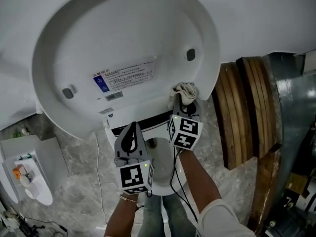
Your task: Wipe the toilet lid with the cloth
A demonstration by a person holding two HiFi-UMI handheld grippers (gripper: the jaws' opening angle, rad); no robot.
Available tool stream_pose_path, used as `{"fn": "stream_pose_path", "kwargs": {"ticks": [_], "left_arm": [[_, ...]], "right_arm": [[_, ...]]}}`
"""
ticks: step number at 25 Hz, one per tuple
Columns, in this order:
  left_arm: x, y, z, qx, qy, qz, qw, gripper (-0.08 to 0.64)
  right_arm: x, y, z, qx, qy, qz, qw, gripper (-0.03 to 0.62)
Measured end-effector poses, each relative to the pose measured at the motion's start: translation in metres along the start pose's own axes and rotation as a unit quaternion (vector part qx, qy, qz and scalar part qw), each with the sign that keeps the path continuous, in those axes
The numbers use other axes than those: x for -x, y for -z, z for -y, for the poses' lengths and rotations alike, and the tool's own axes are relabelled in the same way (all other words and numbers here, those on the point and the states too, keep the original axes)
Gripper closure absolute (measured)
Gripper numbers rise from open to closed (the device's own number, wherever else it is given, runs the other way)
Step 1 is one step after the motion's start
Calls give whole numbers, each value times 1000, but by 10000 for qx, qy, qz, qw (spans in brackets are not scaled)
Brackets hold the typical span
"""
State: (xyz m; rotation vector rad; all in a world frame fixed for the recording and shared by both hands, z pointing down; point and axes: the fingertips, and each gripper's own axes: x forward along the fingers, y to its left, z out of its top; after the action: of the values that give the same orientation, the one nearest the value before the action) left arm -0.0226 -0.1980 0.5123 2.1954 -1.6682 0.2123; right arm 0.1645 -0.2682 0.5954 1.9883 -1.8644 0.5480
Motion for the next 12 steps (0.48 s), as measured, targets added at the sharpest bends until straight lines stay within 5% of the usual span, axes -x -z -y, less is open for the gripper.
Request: {"fn": "stream_pose_path", "kwargs": {"ticks": [4,12], "left_arm": [[10,0,7,-44,-2,-14,10000,551],[46,-37,4,7,-245,157,9996,552]], "right_arm": [[2,2,1,-37,-163,-102,9998,489],[89,-31,-44,-500,-1578,-158,9861,489]]}}
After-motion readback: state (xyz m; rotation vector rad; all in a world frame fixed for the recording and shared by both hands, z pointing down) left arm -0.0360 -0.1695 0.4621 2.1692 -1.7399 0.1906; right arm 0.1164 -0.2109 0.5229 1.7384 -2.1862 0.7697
